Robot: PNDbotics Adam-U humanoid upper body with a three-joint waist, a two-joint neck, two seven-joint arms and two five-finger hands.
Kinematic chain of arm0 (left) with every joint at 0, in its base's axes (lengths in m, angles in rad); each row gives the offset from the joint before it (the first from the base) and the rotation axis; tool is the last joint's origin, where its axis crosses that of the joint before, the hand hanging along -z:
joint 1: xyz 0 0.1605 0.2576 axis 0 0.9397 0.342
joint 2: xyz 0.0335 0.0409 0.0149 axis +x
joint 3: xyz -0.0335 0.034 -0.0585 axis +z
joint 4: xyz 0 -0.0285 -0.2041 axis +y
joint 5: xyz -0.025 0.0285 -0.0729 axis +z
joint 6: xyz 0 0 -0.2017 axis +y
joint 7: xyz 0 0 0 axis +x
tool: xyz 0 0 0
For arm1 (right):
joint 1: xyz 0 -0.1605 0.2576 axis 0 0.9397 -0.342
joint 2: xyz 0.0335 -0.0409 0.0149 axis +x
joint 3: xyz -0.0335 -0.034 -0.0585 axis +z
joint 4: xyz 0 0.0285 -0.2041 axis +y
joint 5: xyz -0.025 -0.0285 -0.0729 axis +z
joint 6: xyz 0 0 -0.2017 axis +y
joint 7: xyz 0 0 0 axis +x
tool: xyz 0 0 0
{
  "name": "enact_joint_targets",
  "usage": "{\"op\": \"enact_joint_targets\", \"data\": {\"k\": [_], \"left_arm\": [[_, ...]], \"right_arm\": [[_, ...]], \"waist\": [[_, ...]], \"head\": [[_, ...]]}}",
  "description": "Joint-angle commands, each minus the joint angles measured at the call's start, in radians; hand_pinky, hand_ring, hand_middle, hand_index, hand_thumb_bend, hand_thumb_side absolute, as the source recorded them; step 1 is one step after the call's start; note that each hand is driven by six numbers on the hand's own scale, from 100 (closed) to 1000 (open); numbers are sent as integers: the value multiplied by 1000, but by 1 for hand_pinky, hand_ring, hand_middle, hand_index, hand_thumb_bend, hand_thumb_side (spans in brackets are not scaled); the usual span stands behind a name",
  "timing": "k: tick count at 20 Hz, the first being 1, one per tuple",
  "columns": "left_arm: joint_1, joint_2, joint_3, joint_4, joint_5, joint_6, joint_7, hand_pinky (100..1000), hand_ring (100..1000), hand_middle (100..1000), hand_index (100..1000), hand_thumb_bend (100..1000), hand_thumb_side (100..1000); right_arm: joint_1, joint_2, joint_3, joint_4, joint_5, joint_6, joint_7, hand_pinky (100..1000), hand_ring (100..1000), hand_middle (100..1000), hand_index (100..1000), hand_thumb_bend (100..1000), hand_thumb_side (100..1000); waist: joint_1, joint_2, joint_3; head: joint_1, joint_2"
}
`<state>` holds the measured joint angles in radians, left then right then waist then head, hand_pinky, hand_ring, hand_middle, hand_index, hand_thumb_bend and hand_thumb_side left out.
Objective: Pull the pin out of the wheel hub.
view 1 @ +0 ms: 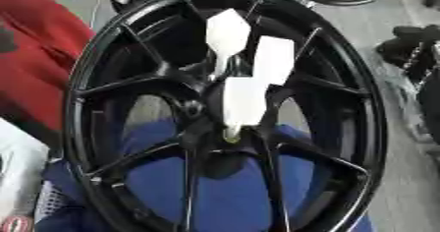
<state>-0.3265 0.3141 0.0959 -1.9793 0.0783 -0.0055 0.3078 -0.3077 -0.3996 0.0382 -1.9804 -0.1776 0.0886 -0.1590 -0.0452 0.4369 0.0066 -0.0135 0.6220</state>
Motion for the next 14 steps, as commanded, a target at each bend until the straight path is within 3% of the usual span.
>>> {"op": "enact_joint_targets", "data": {"k": [1, 6, 14], "left_arm": [[-6, 10, 2, -21, 0, 0, -1, 670, 637, 575, 670, 446, 558], [-2, 12, 2, -21, -1, 1, -2, 670, 638, 575, 670, 446, 559], [12, 19, 0, -21, -1, 7, -3, 670, 639, 576, 670, 445, 558]], "right_arm": [[-6, -18, -3, -20, 2, -3, 1, 867, 766, 636, 760, 100, 826], [-20, -50, -3, -20, 8, -26, 12, 865, 768, 639, 761, 100, 793], [-86, -269, 4, -20, 35, -99, 122, 859, 776, 656, 772, 100, 739]], "waist": [[2, -19, -1], [-1, -25, -5], [-10, -48, -15]], "head": [[-2, -11], [-2, -6], [1, 6]]}}
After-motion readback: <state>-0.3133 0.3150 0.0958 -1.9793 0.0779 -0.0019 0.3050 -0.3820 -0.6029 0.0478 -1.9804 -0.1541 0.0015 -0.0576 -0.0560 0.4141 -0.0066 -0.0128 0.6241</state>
